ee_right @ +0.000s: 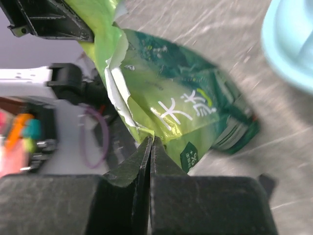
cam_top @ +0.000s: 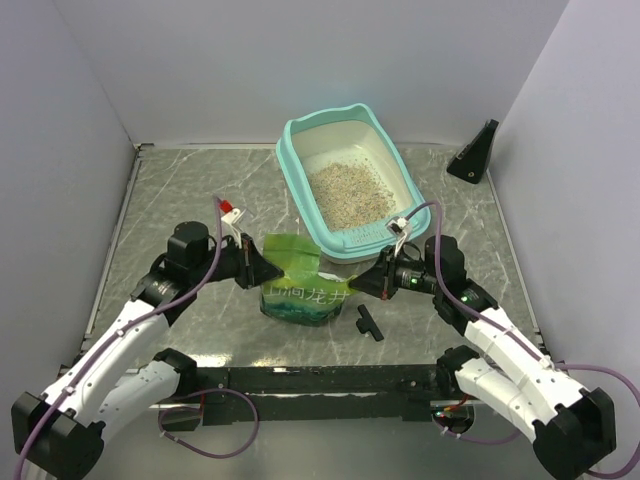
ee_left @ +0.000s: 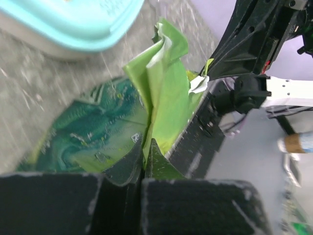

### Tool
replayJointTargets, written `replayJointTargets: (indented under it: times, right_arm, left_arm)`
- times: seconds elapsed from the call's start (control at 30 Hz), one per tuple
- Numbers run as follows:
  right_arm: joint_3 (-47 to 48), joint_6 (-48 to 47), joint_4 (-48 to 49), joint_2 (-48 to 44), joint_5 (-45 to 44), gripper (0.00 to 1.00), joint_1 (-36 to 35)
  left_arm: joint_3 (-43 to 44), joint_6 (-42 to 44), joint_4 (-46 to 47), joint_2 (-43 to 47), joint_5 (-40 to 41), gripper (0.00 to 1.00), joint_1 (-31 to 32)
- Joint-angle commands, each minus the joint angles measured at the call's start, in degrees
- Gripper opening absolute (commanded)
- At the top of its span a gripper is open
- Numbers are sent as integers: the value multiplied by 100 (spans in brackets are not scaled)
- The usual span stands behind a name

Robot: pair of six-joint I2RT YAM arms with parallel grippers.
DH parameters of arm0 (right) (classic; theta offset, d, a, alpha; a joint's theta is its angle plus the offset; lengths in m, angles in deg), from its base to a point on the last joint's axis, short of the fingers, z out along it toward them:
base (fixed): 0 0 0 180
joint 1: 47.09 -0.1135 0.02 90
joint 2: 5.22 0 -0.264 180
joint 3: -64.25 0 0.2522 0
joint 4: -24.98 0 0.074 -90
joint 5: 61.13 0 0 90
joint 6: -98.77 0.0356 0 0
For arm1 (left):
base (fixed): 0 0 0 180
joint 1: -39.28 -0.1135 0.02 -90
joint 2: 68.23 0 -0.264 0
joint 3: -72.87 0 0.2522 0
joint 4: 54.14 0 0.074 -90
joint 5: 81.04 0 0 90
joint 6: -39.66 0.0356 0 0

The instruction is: Fill the litter box with clean litter

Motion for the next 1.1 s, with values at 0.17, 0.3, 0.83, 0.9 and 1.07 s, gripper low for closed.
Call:
replayJointTargets:
  times: [0.17, 0.3, 0.83, 0.9, 1.07]
  right_arm:
    - [167, 1196, -1305, -89, 786, 0, 351]
    - [-113, 1249, -1622, -115, 954, 0, 440]
    - [-1442, 2164, -726, 236, 964, 0, 466]
    - [-1363, 2059, -874, 280, 954, 12, 466]
    - [-75, 601, -2139, 96, 227, 44, 449]
  left_arm:
    - [174, -920, -1274, 192, -139, 1, -87]
    - [-326, -1299, -1319, 605, -183, 1, -87]
    - [-987, -2074, -2390, 562, 229, 1, -87]
    - [-969, -2012, -2443, 483, 247, 1, -87]
    - [-847, -1898, -2557, 325, 317, 1, -87]
